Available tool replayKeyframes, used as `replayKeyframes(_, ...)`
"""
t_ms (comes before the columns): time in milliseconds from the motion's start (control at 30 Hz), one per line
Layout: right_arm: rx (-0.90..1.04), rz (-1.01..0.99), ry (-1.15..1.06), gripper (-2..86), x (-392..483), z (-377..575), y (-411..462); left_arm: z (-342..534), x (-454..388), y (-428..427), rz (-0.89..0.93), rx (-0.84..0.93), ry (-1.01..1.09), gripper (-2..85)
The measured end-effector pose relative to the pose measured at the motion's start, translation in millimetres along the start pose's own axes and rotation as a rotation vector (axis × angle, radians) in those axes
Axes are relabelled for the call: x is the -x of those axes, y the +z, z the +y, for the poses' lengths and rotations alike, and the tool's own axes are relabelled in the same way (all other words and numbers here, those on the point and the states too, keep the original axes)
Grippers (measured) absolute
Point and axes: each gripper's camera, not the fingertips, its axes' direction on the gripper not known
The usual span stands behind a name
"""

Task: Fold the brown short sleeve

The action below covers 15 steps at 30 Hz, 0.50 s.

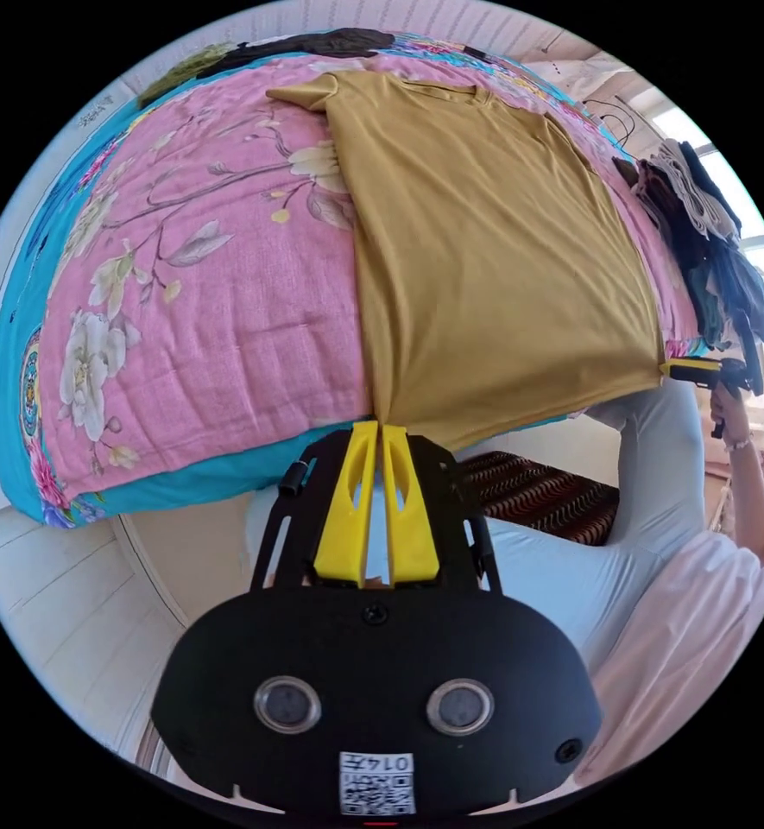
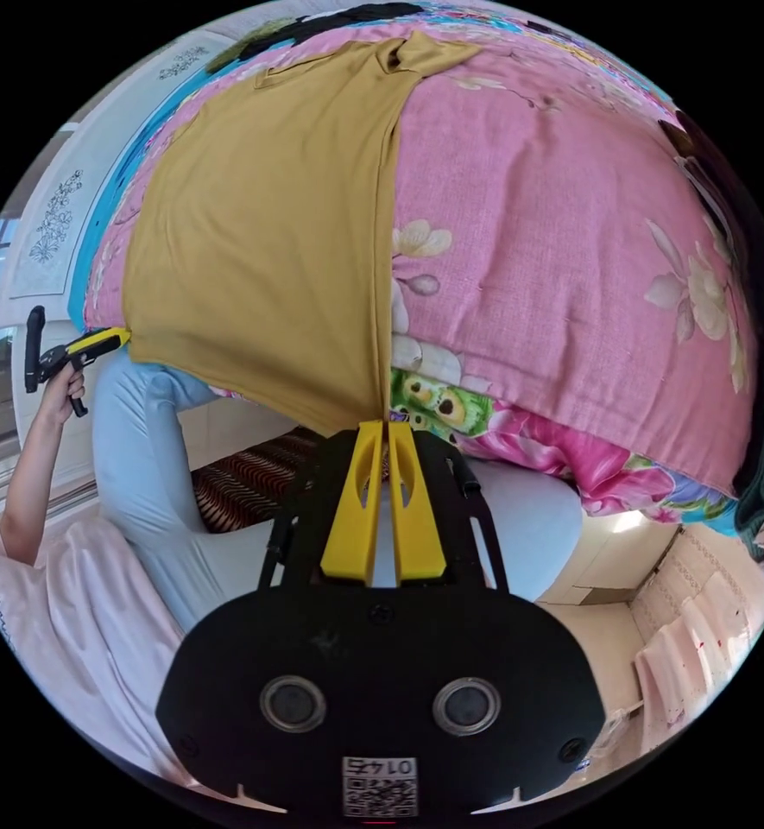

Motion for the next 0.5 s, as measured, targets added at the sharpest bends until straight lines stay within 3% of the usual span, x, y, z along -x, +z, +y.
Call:
replayKeyframes(233,-0.028,-0.079,0.056,0.4,-17.0,2.3,13.6,2.7,11.3,8.1,0.136,-0.035,-0.114,1.0)
replayKeyframes(500,-0.119,-0.182,0.194,0.8,-64.8,47.3,-5.2,50.4,-6.5,-20.8,-0.067,-0.075,-0.041,3.6)
